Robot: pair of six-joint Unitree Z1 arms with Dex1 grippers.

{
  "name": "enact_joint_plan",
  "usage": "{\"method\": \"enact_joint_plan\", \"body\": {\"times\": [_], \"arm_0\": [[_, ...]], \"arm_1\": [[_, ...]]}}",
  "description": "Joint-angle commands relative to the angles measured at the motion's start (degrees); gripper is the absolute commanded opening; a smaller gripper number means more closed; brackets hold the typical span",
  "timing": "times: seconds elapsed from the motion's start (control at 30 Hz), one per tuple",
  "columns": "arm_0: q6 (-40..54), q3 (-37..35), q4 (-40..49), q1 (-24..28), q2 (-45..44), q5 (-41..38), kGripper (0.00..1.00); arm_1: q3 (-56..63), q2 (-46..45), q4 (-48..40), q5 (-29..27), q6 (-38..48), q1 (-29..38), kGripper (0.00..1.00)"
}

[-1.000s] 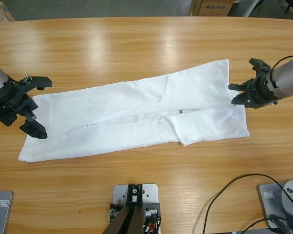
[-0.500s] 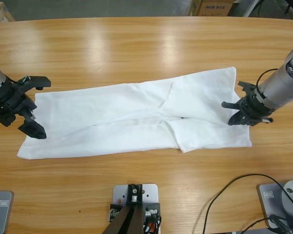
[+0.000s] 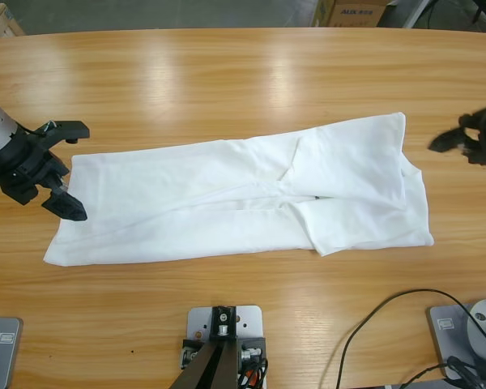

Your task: Fold clothes

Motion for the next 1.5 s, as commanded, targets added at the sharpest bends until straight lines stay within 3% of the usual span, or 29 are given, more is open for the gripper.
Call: {"method": "enact_joint_plan", "body": {"times": [0.03,0.2,0.53,1.07,1.5], "arm_0": [[-2.25,3.51,-3.75,-0.28,-3.32,1.11,0.862],[-4.45,4.02,-4.53,-0.19,-5.41,1.84,0.867],[-6.29,7.96,-8.04,1.48,-7.3,0.51,0.872],[-6.47,11.86,-12.86,1.48,-7.37,-0.79,0.876],[-6.45,11.95,-12.95,1.39,-7.65,-0.79,0.876]], "arm_1": [[-2.91,10.18,-11.11,5.48,-5.55,15.07,0.0],[-4.72,16.07,-19.1,8.75,-6.5,16.51,0.0],[-12.23,29.55,-19.74,12.79,-6.34,20.13,0.0],[-11.33,34.75,-20.97,11.65,-5.9,20.9,0.0],[-4.51,30.78,-22.22,12.61,-4.83,21.7,0.0]]}}
